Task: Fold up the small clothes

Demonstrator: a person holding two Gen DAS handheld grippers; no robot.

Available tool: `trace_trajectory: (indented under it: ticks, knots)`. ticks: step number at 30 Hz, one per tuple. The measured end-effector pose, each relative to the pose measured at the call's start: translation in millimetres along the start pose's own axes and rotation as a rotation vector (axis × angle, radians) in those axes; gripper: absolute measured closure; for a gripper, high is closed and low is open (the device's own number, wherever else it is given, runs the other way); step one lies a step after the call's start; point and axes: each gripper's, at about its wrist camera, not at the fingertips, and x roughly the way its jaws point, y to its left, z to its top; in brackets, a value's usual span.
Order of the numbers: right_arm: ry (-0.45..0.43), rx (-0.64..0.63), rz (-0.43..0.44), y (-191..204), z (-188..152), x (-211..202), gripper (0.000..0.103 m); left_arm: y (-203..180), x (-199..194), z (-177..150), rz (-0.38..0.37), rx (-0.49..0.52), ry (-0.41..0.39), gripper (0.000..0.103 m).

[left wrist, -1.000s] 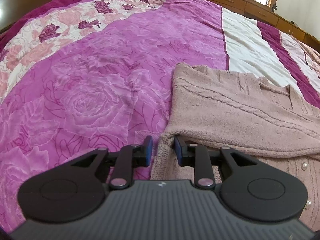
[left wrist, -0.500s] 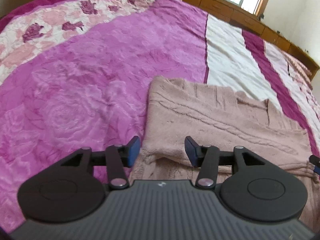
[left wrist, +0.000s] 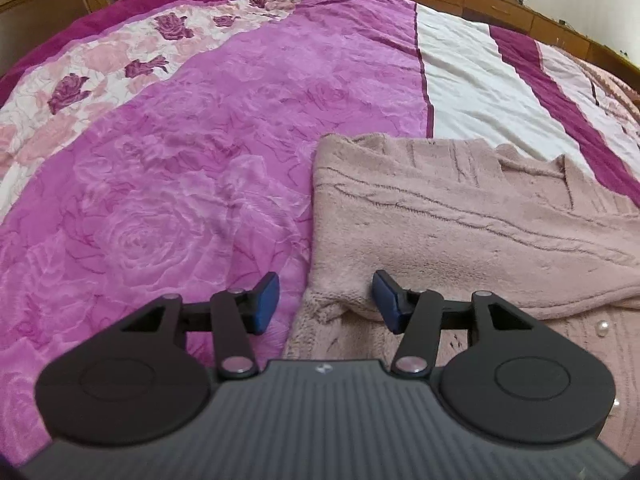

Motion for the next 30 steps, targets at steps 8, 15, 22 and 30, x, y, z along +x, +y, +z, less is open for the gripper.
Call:
trace_trajectory:
  ticks: [8,15,22,30]
  knots:
    - [0.059,-0.069,-0.025,-6.4,-5.4,-49.9,0.033,10.8,-37.4,-6.3,-0.002,0.005,0.006,0.05]
    - [0.087,-0.119,-0.055,-9.4,-27.9,-89.5,0.03,23.2,-70.5,-25.0,-0.05,-0.059,0.051,0.05]
    - [0.132,-0.144,-0.097,-14.1,-53.8,-103.7,0.03,16.7,-101.5,-47.5,-0.089,-0.024,0.088,0.05]
    - [0.192,-0.111,-0.084,-25.3,-74.0,-109.7,0.03,16.1,-125.4,-76.8,-0.108,-0.016,0.155,0.05]
